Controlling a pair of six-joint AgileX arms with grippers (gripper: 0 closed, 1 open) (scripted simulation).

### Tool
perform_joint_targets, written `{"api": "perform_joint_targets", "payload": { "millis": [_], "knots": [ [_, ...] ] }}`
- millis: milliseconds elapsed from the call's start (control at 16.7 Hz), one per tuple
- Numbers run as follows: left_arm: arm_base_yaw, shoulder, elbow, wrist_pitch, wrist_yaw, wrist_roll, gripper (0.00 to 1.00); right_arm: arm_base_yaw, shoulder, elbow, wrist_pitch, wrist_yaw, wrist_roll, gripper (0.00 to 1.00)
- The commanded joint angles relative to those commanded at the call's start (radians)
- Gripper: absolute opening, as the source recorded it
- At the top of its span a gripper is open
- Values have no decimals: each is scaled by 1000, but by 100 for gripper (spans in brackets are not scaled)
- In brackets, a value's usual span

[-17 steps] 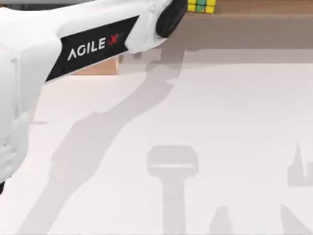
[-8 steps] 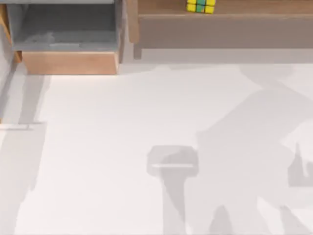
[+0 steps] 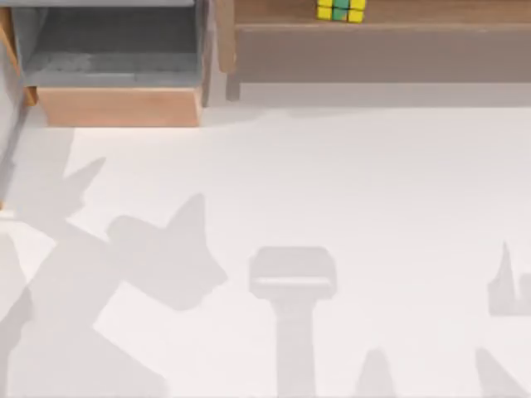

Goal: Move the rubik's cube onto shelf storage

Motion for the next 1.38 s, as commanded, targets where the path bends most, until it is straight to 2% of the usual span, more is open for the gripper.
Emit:
{"api": "perform_joint_targets", "payload": {
  "millis": [300, 540, 960, 1380],
  "knots": [
    [162, 120, -327, 95, 169, 20, 100, 0, 0, 0, 0, 0, 0, 100],
    [178, 211, -465, 118, 251, 6, 100, 0, 0, 0, 0, 0, 0, 100],
    [172, 222, -472, 116, 256, 3, 100, 0, 0, 0, 0, 0, 0, 100],
    [114, 253, -399, 74, 200, 2, 100, 0, 0, 0, 0, 0, 0, 100]
  ]
}}
